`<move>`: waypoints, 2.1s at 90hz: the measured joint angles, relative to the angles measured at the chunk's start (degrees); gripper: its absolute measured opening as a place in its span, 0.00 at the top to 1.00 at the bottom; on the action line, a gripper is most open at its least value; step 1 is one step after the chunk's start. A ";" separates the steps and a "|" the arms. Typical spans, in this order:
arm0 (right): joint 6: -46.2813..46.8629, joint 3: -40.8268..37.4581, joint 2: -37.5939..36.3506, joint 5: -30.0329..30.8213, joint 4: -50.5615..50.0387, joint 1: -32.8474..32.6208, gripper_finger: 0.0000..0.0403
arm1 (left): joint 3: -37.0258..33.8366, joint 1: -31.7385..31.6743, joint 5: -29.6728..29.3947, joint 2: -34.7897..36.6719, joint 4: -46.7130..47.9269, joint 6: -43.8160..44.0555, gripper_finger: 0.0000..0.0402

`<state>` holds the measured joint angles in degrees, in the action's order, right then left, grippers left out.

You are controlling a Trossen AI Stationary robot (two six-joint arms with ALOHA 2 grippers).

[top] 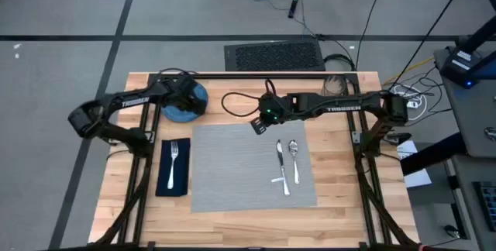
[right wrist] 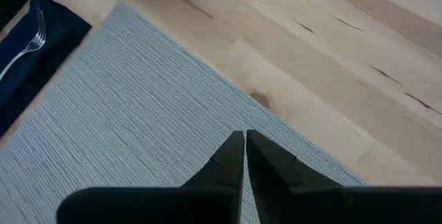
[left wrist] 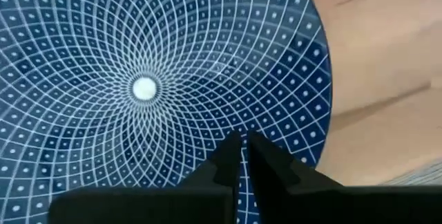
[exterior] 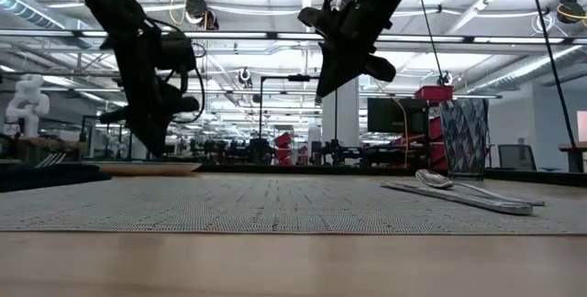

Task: Set table place
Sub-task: Put the blue plate on the center of the gray placemat

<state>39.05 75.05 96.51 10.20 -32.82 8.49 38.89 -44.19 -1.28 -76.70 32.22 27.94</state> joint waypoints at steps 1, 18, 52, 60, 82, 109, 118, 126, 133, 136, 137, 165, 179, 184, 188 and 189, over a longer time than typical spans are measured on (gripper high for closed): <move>-0.13 0.00 0.00 0.00 -0.01 0.00 0.98 | 0.00 0.05 -0.01 -0.21 -0.09 0.00 0.97; -0.97 0.00 -0.02 0.15 -0.76 0.02 0.98 | 0.00 0.95 0.32 -4.46 -2.07 -0.37 0.97; -1.18 0.00 -0.07 0.13 -3.05 0.02 0.98 | 0.25 4.75 11.00 -12.27 -17.36 5.37 0.97; -1.18 0.00 -0.07 0.11 -3.27 0.02 0.98 | 0.68 6.64 14.01 -14.04 -21.83 7.74 0.97; -1.22 0.00 -0.09 0.26 -3.28 0.03 0.98 | 4.66 10.74 20.00 -19.56 -33.88 10.74 0.97; -1.18 0.00 -0.09 0.10 -3.47 0.02 0.98 | 11.04 10.63 30.75 -15.43 -39.12 10.80 0.97; -0.84 0.00 -0.09 -0.87 -3.65 0.02 0.98 | 11.13 10.48 30.48 -12.30 -30.27 10.69 0.97; -0.73 0.00 -0.09 -3.40 -3.49 0.04 0.98 | 11.06 10.46 24.01 -9.10 -15.52 8.24 0.97; -0.72 0.00 -0.09 -4.63 -3.29 0.03 0.98 | 11.04 10.48 13.57 -6.29 -3.85 6.31 0.97; -0.72 0.00 -0.09 -4.64 -3.31 -0.14 0.98 | 10.58 10.28 9.14 -4.94 -0.06 5.99 0.97; -0.72 0.00 -0.09 -4.63 -3.29 -0.21 0.98 | 10.39 10.20 7.83 -4.59 0.99 5.96 0.97; -2.09 0.00 -0.09 -4.26 -1.82 0.15 0.98 | 3.33 0.46 6.76 1.37 2.59 6.07 0.97; -2.21 0.00 -0.09 -4.23 -2.31 0.00 0.98 | -0.81 -6.74 13.77 3.79 -1.19 6.16 0.90; -2.21 0.00 -0.09 -4.24 -2.50 0.02 0.98 | -1.56 -8.62 16.38 4.42 -2.59 6.18 0.85; -2.23 0.00 -0.09 -4.26 -2.84 -0.03 0.98 | -2.11 -9.76 17.67 5.12 -3.75 6.11 0.81; -2.23 0.00 -0.09 -4.28 -2.90 -0.09 0.98 | -2.28 -9.94 17.78 5.33 -3.68 6.05 0.80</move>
<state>36.82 75.05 96.42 5.92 -35.72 8.40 36.61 -54.13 16.50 -71.37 28.55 34.00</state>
